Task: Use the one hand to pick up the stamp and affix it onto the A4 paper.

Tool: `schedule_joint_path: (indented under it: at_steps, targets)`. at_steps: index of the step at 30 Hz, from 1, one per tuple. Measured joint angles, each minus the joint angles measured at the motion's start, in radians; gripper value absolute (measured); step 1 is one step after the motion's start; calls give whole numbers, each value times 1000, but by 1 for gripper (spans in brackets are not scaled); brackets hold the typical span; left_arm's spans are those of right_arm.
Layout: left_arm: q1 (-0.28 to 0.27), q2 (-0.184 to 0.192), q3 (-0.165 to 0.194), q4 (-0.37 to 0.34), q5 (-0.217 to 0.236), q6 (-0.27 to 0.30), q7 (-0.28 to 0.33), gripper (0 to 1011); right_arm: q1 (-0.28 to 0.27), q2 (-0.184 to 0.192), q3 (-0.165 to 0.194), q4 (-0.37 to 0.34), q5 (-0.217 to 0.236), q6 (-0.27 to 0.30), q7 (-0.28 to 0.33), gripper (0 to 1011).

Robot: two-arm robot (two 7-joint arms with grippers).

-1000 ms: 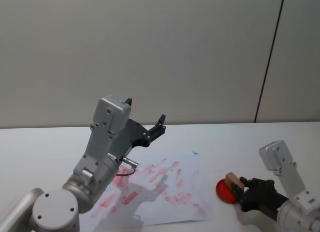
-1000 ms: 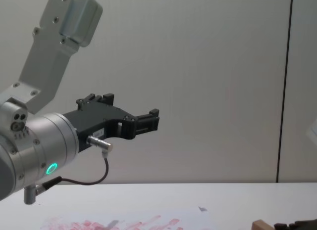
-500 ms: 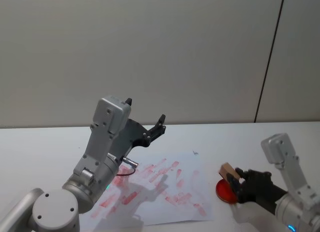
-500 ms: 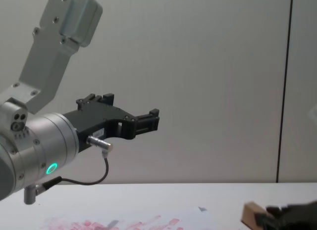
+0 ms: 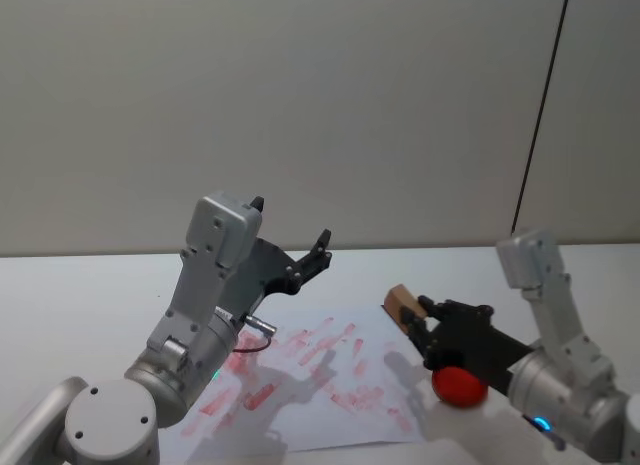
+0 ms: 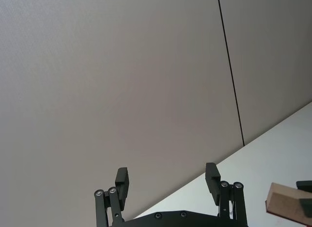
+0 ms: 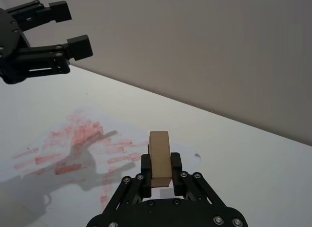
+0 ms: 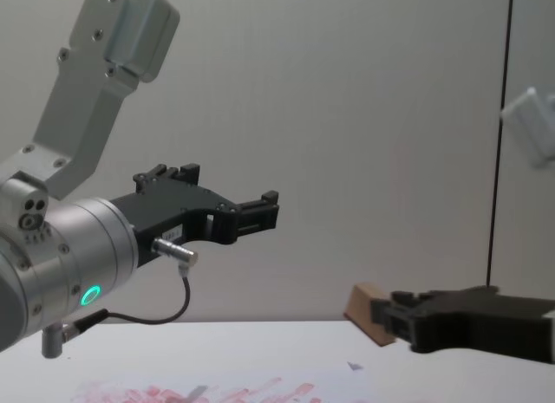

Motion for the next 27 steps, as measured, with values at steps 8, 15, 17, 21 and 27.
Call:
schedule_joint_path:
  at_steps: [8,15,17,21,27]
  targets:
    - [0,0,0,0,0,0,0,1001,33,-33,-24,41,-24,39,22,224]
    - [0,0,0,0,0,0,0,1002,56,-55,-47,98,-84,80,35,224]
    - [0,0,0,0,0,0,0,1001,62,-60,-55,117,-105,91,37,224]
    - [0,0,0,0,0,0,0,1002,71,-70,-68,149,-137,104,41,224]
    - [0,0,0,0,0,0,0,1001,86,-87,-87,200,-187,119,45,224]
